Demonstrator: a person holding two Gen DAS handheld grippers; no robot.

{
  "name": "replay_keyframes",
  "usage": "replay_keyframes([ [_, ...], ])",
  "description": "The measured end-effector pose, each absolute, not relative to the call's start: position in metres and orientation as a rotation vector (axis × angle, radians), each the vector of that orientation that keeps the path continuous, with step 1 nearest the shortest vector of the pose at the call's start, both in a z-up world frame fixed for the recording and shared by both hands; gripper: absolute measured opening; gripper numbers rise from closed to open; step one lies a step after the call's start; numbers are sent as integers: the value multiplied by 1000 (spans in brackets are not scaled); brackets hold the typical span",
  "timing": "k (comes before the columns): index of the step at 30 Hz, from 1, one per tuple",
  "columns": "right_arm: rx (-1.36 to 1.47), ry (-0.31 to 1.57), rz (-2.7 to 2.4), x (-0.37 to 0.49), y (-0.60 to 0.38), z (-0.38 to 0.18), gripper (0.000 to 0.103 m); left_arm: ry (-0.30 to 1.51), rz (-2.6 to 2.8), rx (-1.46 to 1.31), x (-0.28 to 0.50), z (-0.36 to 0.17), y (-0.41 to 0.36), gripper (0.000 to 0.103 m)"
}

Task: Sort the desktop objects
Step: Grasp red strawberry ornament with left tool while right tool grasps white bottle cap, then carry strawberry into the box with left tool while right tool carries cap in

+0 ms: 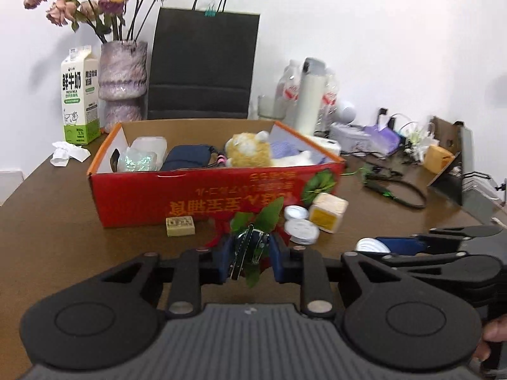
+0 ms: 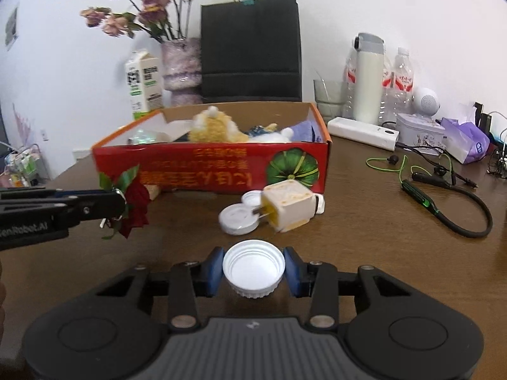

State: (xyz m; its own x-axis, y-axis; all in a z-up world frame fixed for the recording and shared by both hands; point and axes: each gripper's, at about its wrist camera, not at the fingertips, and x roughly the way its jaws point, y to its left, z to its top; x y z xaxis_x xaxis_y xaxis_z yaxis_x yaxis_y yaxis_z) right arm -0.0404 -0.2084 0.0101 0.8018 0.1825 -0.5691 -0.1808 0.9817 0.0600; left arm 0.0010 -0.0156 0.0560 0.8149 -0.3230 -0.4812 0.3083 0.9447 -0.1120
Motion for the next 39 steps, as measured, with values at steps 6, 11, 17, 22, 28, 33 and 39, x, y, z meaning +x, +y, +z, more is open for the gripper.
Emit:
replay_keyframes([
  [6,9,551,210,-90,-207,24,39,487,-362,-18,-53,66,-16,26],
  [11,10,521,230,-122,-199,30,39,484,-355,-36,-79,68,-11,26],
  [17,2,489,266,-125,-198,45,39,420,-351,-41,-78,91,1,26],
  [22,49,476,339,-85,-213,73,39,388,-362,-54,-27,124,9,26],
  [28,-4,465,326,25,-227,119,39,449,-362,-20,99,163,6,26],
  [33,-17,578,331,145,-222,122,39,632,-370,-25,213,149,-10,26],
  [39,3,712,290,262,-220,100,39,801,-299,-64,301,107,-25,26],
])
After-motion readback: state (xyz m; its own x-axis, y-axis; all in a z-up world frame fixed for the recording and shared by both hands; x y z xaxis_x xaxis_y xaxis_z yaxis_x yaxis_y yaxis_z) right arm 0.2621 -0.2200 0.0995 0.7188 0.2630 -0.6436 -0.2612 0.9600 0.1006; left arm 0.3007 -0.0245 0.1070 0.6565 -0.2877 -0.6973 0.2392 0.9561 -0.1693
